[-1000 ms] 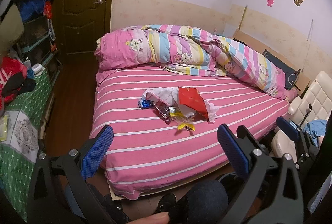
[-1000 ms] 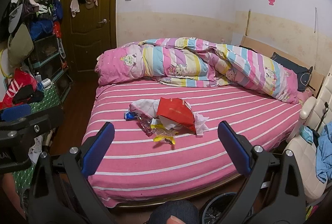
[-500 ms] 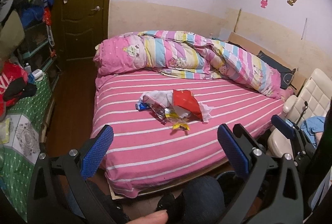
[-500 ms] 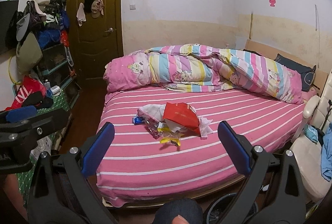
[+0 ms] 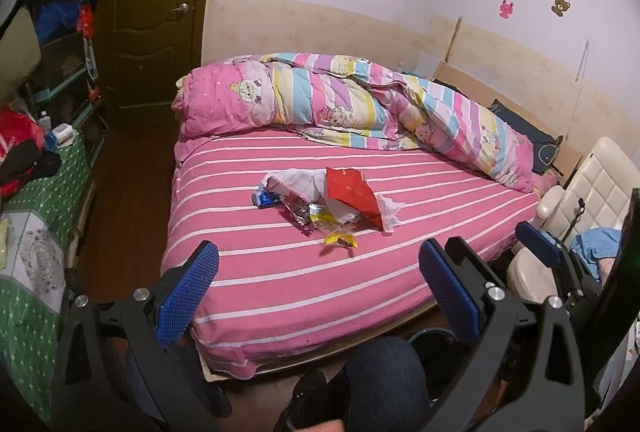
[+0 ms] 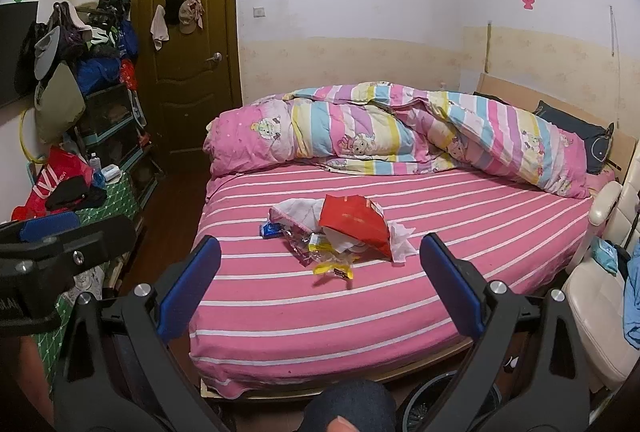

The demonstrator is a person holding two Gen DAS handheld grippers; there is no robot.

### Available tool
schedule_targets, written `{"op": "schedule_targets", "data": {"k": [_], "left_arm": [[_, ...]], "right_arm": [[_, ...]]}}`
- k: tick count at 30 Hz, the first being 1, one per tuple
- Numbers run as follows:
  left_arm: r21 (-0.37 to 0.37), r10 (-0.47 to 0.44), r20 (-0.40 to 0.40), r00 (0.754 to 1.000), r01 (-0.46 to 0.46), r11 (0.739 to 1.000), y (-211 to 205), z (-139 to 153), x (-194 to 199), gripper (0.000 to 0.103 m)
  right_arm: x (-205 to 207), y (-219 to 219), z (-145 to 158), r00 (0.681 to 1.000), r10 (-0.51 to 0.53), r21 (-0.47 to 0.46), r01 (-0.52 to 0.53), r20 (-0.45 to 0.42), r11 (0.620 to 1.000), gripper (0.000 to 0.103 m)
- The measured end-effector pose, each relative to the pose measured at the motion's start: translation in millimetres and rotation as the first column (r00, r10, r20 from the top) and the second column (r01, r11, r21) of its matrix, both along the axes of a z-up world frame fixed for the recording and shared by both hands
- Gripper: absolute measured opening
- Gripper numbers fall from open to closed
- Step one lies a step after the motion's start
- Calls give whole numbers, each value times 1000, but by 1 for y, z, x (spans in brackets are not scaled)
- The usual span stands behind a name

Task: Collect trash
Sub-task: 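Reach both tools toward the trash pile on the bed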

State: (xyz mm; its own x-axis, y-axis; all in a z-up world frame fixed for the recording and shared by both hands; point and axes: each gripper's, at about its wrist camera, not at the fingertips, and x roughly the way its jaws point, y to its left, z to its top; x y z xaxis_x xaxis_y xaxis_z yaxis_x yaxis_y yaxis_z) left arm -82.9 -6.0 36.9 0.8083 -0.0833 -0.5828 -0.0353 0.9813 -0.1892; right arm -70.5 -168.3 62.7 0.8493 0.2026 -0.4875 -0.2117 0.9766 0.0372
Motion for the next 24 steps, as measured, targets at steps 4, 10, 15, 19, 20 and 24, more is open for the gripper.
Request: {"op": "schedule_targets", "data": {"k": [4, 10, 15, 19, 20, 24], "left_arm": [[-2, -19, -11, 1000, 19, 1000, -1, -7, 4, 97], [-45, -50, -33, 998, 49, 998, 4, -24, 19, 97], [-77, -69, -79, 994, 63, 995, 11, -47, 45, 97], [-110, -78, -127, 989, 65, 992, 18, -69, 68, 97], [-114, -83, -144, 986, 66, 991, 19, -77, 77, 97], [-135, -97, -192, 977, 72, 988, 24, -103, 106, 97]], "right_arm": [[10, -2, -6, 1000, 6, 5, -6, -21, 1000, 98], [29, -4, -26, 995, 59, 60, -55, -78, 997, 98], [53, -7, -49, 990, 64, 72, -55, -124, 996, 98], [76, -9, -73, 982, 59, 70, -47, -178, 996, 98], [84, -10, -82, 978, 58, 68, -46, -198, 997, 98], [111, -11, -112, 962, 63, 75, -45, -264, 996, 98]]}}
